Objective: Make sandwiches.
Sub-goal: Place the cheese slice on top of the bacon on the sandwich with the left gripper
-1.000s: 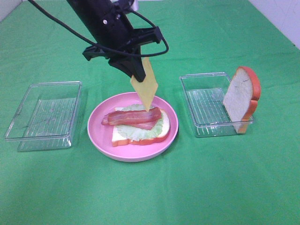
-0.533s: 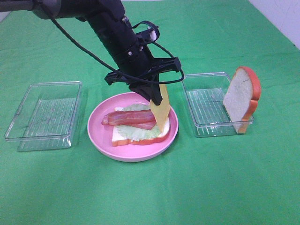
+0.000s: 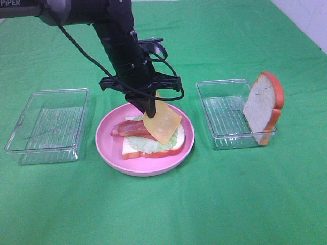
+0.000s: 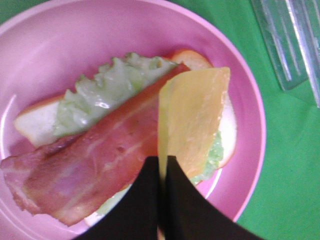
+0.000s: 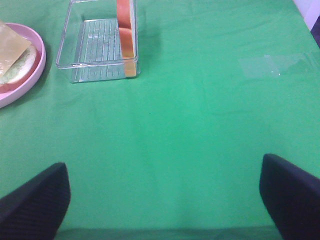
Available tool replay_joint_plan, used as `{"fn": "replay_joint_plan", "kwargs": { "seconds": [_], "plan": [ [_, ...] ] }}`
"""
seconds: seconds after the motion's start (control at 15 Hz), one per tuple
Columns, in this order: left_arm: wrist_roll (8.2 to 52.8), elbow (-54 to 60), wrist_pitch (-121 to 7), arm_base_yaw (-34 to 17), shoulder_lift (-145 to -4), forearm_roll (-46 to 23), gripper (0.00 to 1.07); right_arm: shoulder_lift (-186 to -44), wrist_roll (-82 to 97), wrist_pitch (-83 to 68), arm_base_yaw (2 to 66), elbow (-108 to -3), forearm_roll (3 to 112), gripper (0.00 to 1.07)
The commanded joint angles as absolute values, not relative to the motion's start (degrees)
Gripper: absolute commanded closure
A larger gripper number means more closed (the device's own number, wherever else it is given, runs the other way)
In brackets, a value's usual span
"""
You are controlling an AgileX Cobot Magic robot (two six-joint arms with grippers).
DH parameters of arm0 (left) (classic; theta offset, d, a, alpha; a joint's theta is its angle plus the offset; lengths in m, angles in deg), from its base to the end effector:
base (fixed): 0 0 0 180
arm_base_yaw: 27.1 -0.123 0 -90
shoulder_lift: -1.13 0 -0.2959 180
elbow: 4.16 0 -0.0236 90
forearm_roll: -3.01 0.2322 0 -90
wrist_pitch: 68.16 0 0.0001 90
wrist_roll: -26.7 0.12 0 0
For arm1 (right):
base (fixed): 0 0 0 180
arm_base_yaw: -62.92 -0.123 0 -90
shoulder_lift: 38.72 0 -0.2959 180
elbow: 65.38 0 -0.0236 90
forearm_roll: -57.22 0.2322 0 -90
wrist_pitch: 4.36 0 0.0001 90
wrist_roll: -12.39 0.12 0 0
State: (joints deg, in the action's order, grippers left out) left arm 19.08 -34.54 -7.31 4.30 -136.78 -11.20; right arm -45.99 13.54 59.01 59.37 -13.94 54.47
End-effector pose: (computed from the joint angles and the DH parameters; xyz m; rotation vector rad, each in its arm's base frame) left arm 0.3904 -0.2685 0.1594 0.4715 2.9605 -0.4264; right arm -0.0055 -0.0055 0.2375 -0.0422 2.1293 -0.0100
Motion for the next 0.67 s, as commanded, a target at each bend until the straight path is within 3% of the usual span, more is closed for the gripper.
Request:
{"fn": "replay_joint_plan", "kwargs": {
  "seconds": [0.07, 0.33, 0.4, 0.47, 0.53, 0.6, 0.67],
  "plan": [
    [18.16, -34.54, -6.97, 4.52, -136.72, -10.05, 1.07, -44.62, 13.42, 58.73, 59.43, -13.77, 54.36, 0.09],
    [18.16, -34.54, -6.51, 4.52, -136.72, -10.22, 1.05, -44.62, 13.42, 58.73, 59.43, -13.77, 54.36, 0.09],
    [18.10, -34.54, -6.34, 4.52, -136.72, -10.22, 1.01, -44.62, 13.42, 58.73, 59.43, -13.77, 54.36, 0.09],
    [18.10, -34.54, -6.11, 4.52, -136.72, -10.17, 0.90, -44.62, 13.42, 58.73, 59.43, -13.77, 54.36, 0.09],
    [17.99, -34.54, -6.00, 4.52, -136.66, -8.85, 0.48, -44.62, 13.42, 58.73, 59.43, -13.77, 54.36, 0.09],
    [18.33, -34.82, -5.02, 4.52, -136.60, -7.30, 0.21, -44.62, 13.42, 58.73, 59.43, -13.77, 54.36, 0.09],
    [18.56, -36.26, -2.10, 4.52, -136.60, -6.33, 0.05, -44.62, 13.42, 58.73, 59.43, -13.77, 54.36, 0.09]
  ]
}}
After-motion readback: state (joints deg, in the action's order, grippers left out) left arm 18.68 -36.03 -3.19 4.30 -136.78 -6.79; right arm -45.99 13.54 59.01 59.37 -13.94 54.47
